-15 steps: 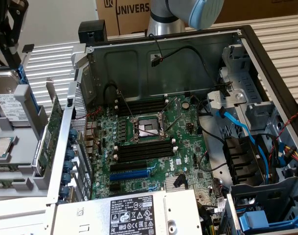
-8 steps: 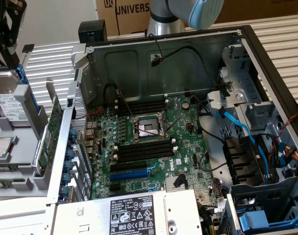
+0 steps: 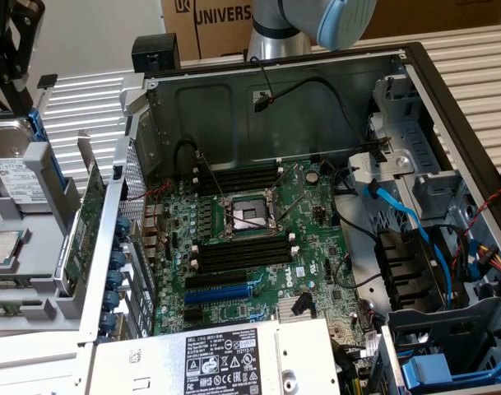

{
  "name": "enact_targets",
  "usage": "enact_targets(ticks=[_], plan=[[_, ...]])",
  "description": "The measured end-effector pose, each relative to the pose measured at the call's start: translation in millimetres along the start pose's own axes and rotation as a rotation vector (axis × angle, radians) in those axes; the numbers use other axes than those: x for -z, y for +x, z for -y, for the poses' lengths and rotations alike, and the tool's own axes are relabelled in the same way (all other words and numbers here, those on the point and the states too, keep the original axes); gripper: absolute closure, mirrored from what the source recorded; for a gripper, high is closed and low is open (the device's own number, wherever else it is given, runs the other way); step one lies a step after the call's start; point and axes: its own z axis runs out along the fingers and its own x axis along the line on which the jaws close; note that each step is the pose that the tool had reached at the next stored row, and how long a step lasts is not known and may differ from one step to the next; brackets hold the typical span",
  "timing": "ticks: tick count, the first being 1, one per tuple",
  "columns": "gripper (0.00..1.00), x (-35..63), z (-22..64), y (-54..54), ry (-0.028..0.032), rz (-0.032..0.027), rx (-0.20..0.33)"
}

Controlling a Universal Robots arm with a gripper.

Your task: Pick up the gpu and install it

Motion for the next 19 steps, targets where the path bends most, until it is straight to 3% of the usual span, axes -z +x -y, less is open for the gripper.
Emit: enact_targets(ticks=[6,7,9,12,13,16,19], plan=[[0.89,0.0,0.0,0.0,0.0001,0.0,0.0],[0.89,0.0,-1.0,0.1,0.0029,0.0,0.0],[0.89,-0.1,-2.1,0.2,0.0091,-0.0115,0.0],[0.89,-0.1,-2.9,0.3,0.0143,-0.0496,-0.001],[0.89,-0.2,-2.9,0.5,0.0144,-0.052,-0.001],[0.89,-0.8,-2.8,1.7,0.0149,-0.0522,-0.001],[0.89,-3.0,-2.5,4.1,0.0238,-0.0517,-0.001]])
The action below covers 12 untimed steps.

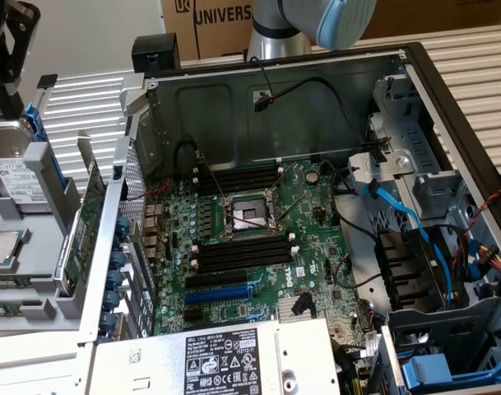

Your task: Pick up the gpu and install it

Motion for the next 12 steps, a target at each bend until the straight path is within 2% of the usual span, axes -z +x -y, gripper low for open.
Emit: enact_targets(ticks=[4,6,9,12], plan=[[0.89,-3.1,0.7,3.0,0.0074,0.001,0.0],[0.89,-4.9,1.8,4.4,0.0068,0.0094,0.0],[0.89,-7.5,4.2,6.6,0.0056,0.025,0.0],[0.89,-9.5,8.1,7.4,0.0055,0.0261,0.0]])
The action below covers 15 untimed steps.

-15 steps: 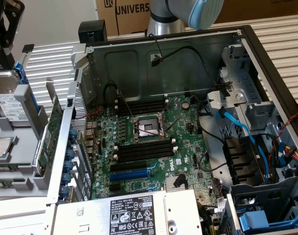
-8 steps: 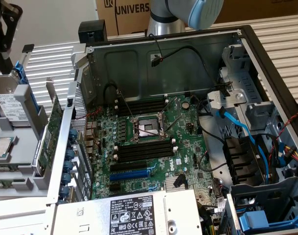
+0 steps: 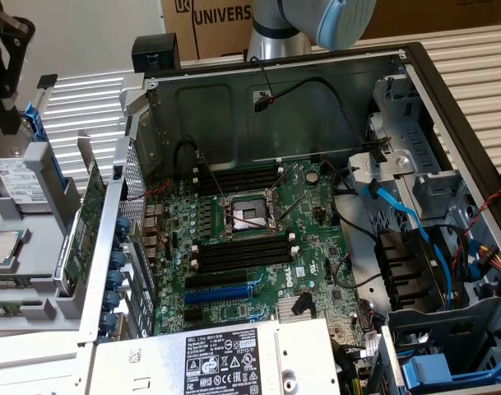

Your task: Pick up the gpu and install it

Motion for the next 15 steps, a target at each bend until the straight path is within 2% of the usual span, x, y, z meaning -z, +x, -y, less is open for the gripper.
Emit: enact_targets(ticks=[4,8,13,15], plan=[[0.89,-7.2,4.4,-0.3,0.0,0.0017,0.0],[0.89,-13.8,5.0,-0.4,-0.0005,0.0072,0.0],[0.89,-18.3,6.2,-0.6,-0.0006,0.0097,0.0],[0.89,-20.1,6.5,-0.7,-0.0008,0.0127,0.0]])
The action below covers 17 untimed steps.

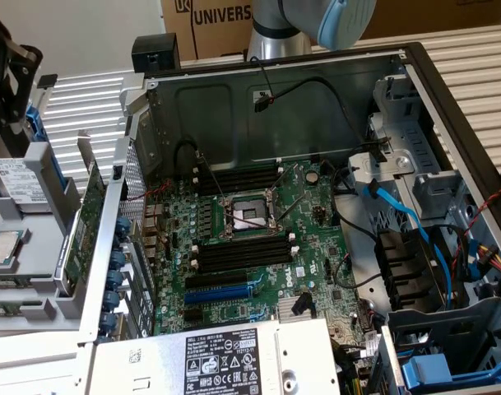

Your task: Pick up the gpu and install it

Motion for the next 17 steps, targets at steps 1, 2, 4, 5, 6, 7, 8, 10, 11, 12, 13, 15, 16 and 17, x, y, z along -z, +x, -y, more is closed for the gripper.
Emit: enact_targets(ticks=[1,2,4,5,6,7,8,10,11,12,13,15,16,17], plan=[[0.89,-1.0,0.1,0.0,-0.0002,0.0022,0.0],[0.89,-1.9,0.2,0.0,-0.0007,0.0049,0.0],[0.89,-3.8,0.3,0.1,-0.0029,0.0111,0.0],[0.89,-4.9,0.6,0.1,-0.0041,0.0134,0.0],[0.89,-5.9,0.9,0.1,-0.0052,0.0154,0.0],[0.89,-6.9,1.3,0.1,-0.0063,0.0171,0.0],[0.89,-7.8,1.6,0.0,-0.0069,0.0179,0.0],[0.89,-8.8,2.2,0.0,-0.0076,0.0177,0.0],[0.89,-9.3,2.3,0.1,-0.0079,0.0178,0.0],[0.89,-9.7,2.4,0.1,-0.0082,0.0177,0.0],[0.89,-9.9,2.7,0.1,-0.0084,0.0176,0.0],[0.83,-10.7,2.9,0.0,-0.0092,0.0177,0.0],[0.76,-11.0,3.1,0.0,-0.0097,0.0177,0.0],[0.76,-11.3,3.2,0.0,-0.0101,0.0176,0.0]])
